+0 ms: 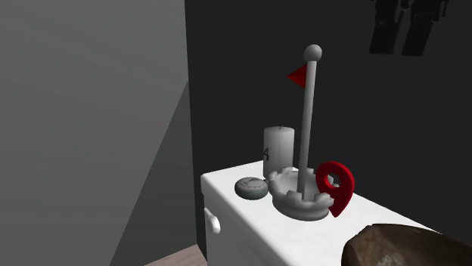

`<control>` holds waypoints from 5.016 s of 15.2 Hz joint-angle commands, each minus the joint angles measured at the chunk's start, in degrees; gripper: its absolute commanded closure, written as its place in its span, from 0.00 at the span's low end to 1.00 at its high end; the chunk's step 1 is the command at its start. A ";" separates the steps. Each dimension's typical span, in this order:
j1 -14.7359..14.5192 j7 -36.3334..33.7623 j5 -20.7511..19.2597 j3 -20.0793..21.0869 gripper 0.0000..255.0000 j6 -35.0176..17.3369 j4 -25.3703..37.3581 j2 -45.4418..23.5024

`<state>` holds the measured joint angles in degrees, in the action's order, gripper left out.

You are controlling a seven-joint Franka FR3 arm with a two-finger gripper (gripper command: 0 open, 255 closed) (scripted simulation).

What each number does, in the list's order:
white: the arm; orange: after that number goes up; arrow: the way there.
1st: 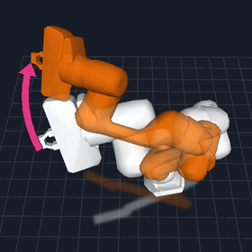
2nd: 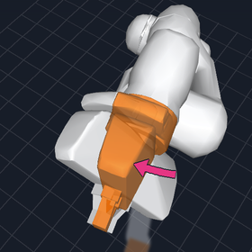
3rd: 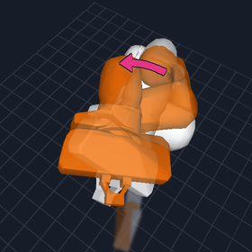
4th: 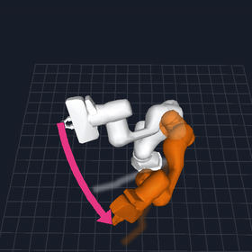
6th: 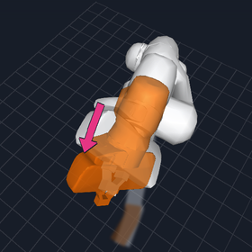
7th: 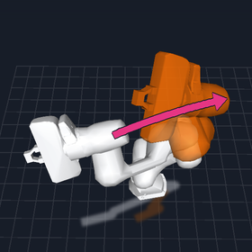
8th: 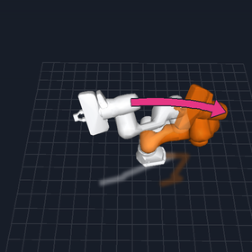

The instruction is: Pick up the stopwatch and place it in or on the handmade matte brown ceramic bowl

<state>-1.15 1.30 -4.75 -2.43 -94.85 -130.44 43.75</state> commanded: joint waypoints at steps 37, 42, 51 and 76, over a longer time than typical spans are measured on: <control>-10.31 52.13 1.44 -5.25 0.00 -13.97 25.19 -58.71; -10.31 52.13 1.44 -5.25 0.00 -13.97 25.19 -58.71; -10.33 52.09 1.46 -5.23 1.00 -13.91 25.33 -58.78; -10.47 53.02 1.14 -5.35 1.00 2.76 38.16 -54.89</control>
<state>-11.61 54.30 -3.61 -7.79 -92.66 -92.85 -11.14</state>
